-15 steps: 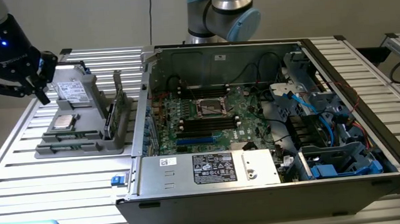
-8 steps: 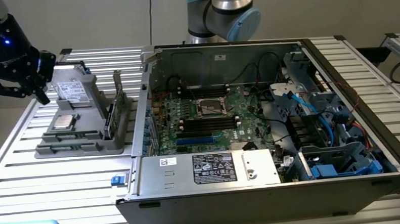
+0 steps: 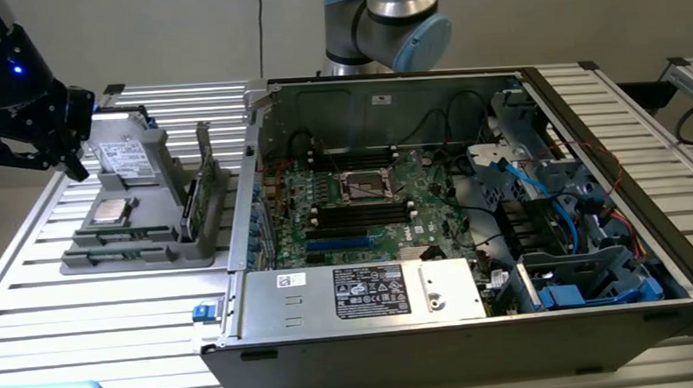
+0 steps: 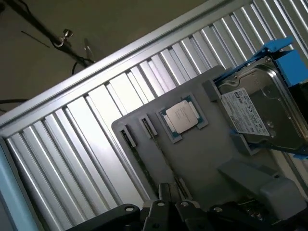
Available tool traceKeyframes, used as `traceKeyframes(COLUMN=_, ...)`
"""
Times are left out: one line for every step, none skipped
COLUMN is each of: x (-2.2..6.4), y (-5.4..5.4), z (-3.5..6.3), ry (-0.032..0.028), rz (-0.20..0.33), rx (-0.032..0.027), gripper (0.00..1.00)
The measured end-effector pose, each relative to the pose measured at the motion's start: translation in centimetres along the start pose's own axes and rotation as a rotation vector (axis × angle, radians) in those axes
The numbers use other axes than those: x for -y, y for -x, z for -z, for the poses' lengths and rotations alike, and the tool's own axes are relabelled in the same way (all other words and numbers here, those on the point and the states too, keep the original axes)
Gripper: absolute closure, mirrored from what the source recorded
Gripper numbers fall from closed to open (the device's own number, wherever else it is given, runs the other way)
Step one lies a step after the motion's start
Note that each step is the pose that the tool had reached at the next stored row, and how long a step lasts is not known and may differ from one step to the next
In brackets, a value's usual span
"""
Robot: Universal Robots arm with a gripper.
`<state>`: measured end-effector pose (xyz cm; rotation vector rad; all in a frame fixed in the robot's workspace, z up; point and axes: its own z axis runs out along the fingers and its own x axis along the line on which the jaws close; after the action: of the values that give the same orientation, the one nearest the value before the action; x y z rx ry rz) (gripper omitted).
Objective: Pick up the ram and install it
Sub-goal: 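Pick up the ram and move it above insertion slot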
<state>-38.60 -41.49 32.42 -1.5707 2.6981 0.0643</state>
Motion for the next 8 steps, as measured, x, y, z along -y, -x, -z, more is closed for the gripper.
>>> traceKeyframes(x=0.00, y=0.00, z=-0.01, ry=-0.0019, rz=0.016, rx=0.0002, gripper=0.89)
traceKeyframes(x=0.00, y=0.00, z=-0.01, ry=-0.0030, rz=0.032, rx=-0.0003, gripper=0.89)
traceKeyframes(x=0.00, y=0.00, z=-0.02, ry=-0.0039, rz=0.051, rx=-0.0012, gripper=0.89)
traceKeyframes(x=0.00, y=0.00, z=-0.04, ry=-0.0040, rz=0.069, rx=-0.0020, gripper=0.89)
traceKeyframes(x=0.00, y=0.00, z=-0.06, ry=-0.0037, rz=0.087, rx=-0.0030, gripper=0.89)
traceKeyframes(x=0.00, y=-0.01, z=-0.07, ry=-0.0032, rz=0.105, rx=-0.0039, gripper=0.89)
traceKeyframes(x=0.00, y=0.00, z=-0.09, ry=-0.0028, rz=0.123, rx=-0.0046, gripper=0.89)
traceKeyframes(x=0.00, y=-0.01, z=-0.10, ry=-0.0021, rz=0.141, rx=-0.0053, gripper=0.89)
